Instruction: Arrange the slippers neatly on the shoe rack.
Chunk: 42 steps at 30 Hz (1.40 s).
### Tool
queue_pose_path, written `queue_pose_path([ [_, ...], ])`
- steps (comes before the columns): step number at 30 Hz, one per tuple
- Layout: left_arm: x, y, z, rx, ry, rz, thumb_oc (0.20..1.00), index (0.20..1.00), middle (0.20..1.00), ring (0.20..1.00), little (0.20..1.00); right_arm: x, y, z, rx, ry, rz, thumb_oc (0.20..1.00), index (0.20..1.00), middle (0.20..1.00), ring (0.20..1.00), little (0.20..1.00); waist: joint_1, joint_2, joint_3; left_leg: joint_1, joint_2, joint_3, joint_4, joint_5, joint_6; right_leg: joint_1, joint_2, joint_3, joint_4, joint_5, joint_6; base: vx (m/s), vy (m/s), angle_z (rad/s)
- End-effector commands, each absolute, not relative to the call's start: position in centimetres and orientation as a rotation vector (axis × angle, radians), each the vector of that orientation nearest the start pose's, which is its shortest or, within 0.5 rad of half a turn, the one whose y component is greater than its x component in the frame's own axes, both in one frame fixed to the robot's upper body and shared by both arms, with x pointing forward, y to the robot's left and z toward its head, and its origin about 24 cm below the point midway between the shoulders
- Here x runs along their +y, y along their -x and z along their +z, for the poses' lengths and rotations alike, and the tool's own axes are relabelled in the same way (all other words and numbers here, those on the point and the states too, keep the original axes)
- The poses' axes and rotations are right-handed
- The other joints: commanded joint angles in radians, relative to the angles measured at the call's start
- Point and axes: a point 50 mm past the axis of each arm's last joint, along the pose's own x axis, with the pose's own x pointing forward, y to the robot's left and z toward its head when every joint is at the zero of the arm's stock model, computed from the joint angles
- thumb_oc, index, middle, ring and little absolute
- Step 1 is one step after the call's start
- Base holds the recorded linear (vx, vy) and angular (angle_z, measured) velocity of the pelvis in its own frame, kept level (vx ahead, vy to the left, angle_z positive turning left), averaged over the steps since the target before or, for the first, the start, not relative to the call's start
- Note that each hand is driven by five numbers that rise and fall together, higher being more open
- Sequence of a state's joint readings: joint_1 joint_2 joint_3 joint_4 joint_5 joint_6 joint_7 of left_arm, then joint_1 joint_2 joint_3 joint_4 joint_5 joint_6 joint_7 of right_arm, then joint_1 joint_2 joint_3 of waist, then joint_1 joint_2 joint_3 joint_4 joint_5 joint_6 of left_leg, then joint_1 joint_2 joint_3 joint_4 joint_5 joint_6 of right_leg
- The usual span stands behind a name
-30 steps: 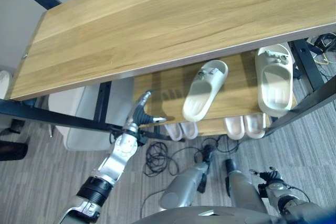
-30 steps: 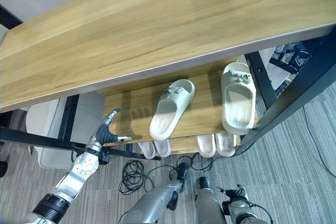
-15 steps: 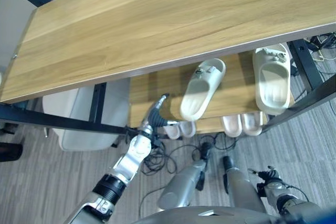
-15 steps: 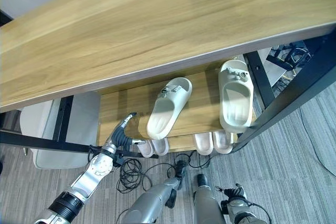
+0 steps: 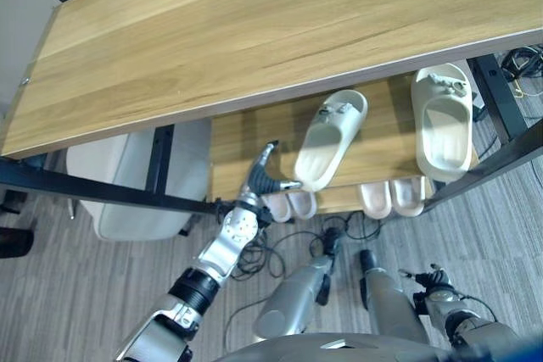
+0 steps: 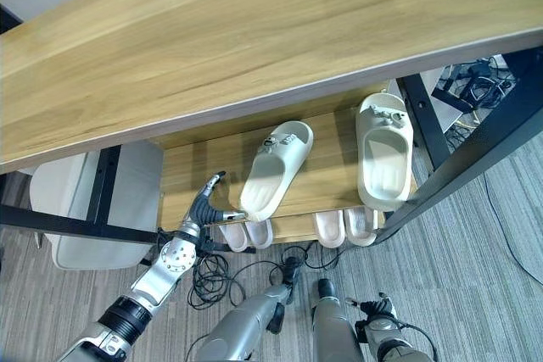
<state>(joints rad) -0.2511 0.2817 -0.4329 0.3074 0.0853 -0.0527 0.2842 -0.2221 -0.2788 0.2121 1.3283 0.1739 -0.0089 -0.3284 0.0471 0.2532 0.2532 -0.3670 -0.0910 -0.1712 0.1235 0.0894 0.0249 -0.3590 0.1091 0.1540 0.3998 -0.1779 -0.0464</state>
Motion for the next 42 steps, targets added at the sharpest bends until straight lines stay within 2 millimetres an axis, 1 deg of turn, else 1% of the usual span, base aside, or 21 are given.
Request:
queue_pose_path([
  [1, 7.4, -27.9, 1.9, 0.002, -0.387, -0.315, 1.0, 1.0, 1.0, 1.0, 1.0, -24.8, -15.9, -13.6, 1.031, 0.39, -0.384, 1.0, 1.0, 1.0, 1.0, 1.0, -0.038, 0.007, -0.009, -0.064, -0.074, 0.067, 0.066, -0.021, -0.006, 0.021, -0.022, -0.006, -0.065, 0.015, 0.068, 0.0, 0.0, 0.0],
  [2, 7.4, -27.9, 1.9, 0.002, -0.387, -0.315, 1.0, 1.0, 1.0, 1.0, 1.0, -24.8, -15.9, -13.6, 1.031, 0.39, -0.385, 1.0, 1.0, 1.0, 1.0, 1.0, -0.038, 0.007, -0.009, -0.063, -0.074, 0.067, 0.066, -0.021, -0.006, 0.021, -0.022, -0.005, -0.065, 0.015, 0.068, 0.0, 0.0, 0.0],
  [10, 5.3, -27.7, 1.4, 0.026, -0.365, -0.384, 1.0, 1.0, 1.0, 1.0, 1.0, -24.6, -16.4, -13.5, 1.018, 0.386, -0.38, 1.0, 1.0, 1.0, 1.0, 1.0, -0.045, 0.009, 0.0, -0.062, -0.07, 0.077, 0.067, -0.023, -0.007, 0.021, -0.024, -0.008, -0.06, 0.015, 0.071, -0.01, -0.008, 0.0],
  [15, 4.5, -27.5, 1.2, 0.038, -0.358, -0.41, 1.0, 1.0, 1.0, 1.0, 1.0, -24.5, -16.4, -13.4, 1.016, 0.377, -0.379, 1.0, 1.0, 1.0, 1.0, 1.0, -0.047, 0.008, 0.003, -0.06, -0.071, 0.077, 0.067, -0.023, -0.009, 0.026, -0.023, -0.009, -0.06, 0.013, 0.071, -0.01, -0.015, 0.0],
  [19, 3.6, -27.5, 1.1, 0.051, -0.335, -0.43, 1.0, 1.0, 1.0, 1.0, 1.0, -24.5, -16.7, -13.4, 1.013, 0.38, -0.376, 1.0, 1.0, 1.0, 1.0, 1.0, -0.048, 0.013, 0.008, -0.057, -0.07, 0.081, 0.068, -0.024, -0.01, 0.029, -0.025, -0.009, -0.059, 0.013, 0.073, 0.0, 0.0, 0.0],
  [20, 3.1, -27.4, 1.0, 0.06, -0.325, -0.444, 1.0, 1.0, 1.0, 1.0, 1.0, -24.5, -16.8, -13.3, 1.009, 0.381, -0.376, 1.0, 1.0, 1.0, 1.0, 1.0, -0.051, 0.015, 0.011, -0.056, -0.068, 0.084, 0.069, -0.024, -0.01, 0.031, -0.028, -0.009, -0.058, 0.013, 0.076, 0.0, 0.0, 0.0],
  [21, 3.1, -27.4, 1.0, 0.06, -0.325, -0.444, 1.0, 1.0, 1.0, 1.0, 1.0, -24.5, -16.8, -13.3, 1.009, 0.381, -0.376, 1.0, 1.0, 1.0, 1.0, 1.0, -0.051, 0.016, 0.012, -0.055, -0.068, 0.084, 0.069, -0.024, -0.01, 0.031, -0.028, -0.009, -0.058, 0.013, 0.076, -0.02, -0.029, -0.03],
  [26, 1.9, -27.1, 0.6, 0.102, -0.272, -0.463, 1.0, 1.0, 1.0, 1.0, 1.0, -24.4, -16.9, -13.2, 1.005, 0.382, -0.374, 1.0, 1.0, 1.0, 1.0, 1.0, -0.061, 0.022, 0.011, -0.052, -0.061, 0.092, 0.073, -0.025, -0.011, 0.04, -0.029, -0.009, -0.058, 0.01, 0.077, -0.01, -0.025, -0.04],
  [29, 1.5, -27.1, 0.5, 0.116, -0.256, -0.466, 1.0, 1.0, 1.0, 1.0, 1.0, -24.5, -16.9, -13.3, 1.007, 0.382, -0.374, 1.0, 1.0, 1.0, 1.0, 1.0, -0.064, 0.025, 0.01, -0.045, -0.058, 0.093, 0.071, -0.025, -0.013, 0.047, -0.029, -0.008, -0.06, 0.007, 0.077, 0.0, -0.026, -0.02],
  [30, 1.0, -27.1, 0.4, 0.129, -0.239, -0.471, 1.0, 1.0, 1.0, 1.0, 1.0, -24.5, -16.9, -13.2, 1.008, 0.386, -0.374, 1.0, 1.0, 1.0, 1.0, 1.0, -0.068, 0.027, 0.01, -0.041, -0.057, 0.094, 0.071, -0.026, -0.013, 0.052, -0.03, -0.006, -0.061, 0.006, 0.078, 0.0, -0.035, -0.04],
  [31, 1.0, -27.1, 0.4, 0.129, -0.239, -0.471, 1.0, 1.0, 1.0, 1.0, 1.0, -24.5, -16.9, -13.2, 1.008, 0.386, -0.374, 1.0, 1.0, 1.0, 1.0, 1.0, -0.068, 0.027, 0.011, -0.04, -0.057, 0.094, 0.071, -0.026, -0.013, 0.052, -0.03, -0.006, -0.061, 0.006, 0.078, 0.0, -0.035, -0.04],
  [38, -1.2, -26.8, 0.5, 0.168, -0.162, -0.496, 1.0, 1.0, 1.0, 1.0, 1.0, -24.9, -17.3, -13.0, 1.003, 0.401, -0.385, 1.0, 1.0, 1.0, 1.0, 1.0, -0.092, 0.043, 0.022, -0.021, -0.046, 0.107, 0.068, -0.027, -0.017, 0.065, -0.03, 0.001, -0.064, 0.007, 0.079, -0.01, -0.033, -0.03],
  [42, -2.2, -26.7, 0.5, 0.193, -0.128, -0.504, 1.0, 1.0, 1.0, 1.0, 1.0, -24.9, -17.6, -12.8, 0.999, 0.415, -0.382, 1.0, 1.0, 1.0, 1.0, 1.0, -0.102, 0.044, 0.03, -0.017, -0.038, 0.112, 0.069, -0.028, -0.019, 0.069, -0.028, 0.009, -0.063, 0.007, 0.08, 0.0, -0.026, -0.07],
])
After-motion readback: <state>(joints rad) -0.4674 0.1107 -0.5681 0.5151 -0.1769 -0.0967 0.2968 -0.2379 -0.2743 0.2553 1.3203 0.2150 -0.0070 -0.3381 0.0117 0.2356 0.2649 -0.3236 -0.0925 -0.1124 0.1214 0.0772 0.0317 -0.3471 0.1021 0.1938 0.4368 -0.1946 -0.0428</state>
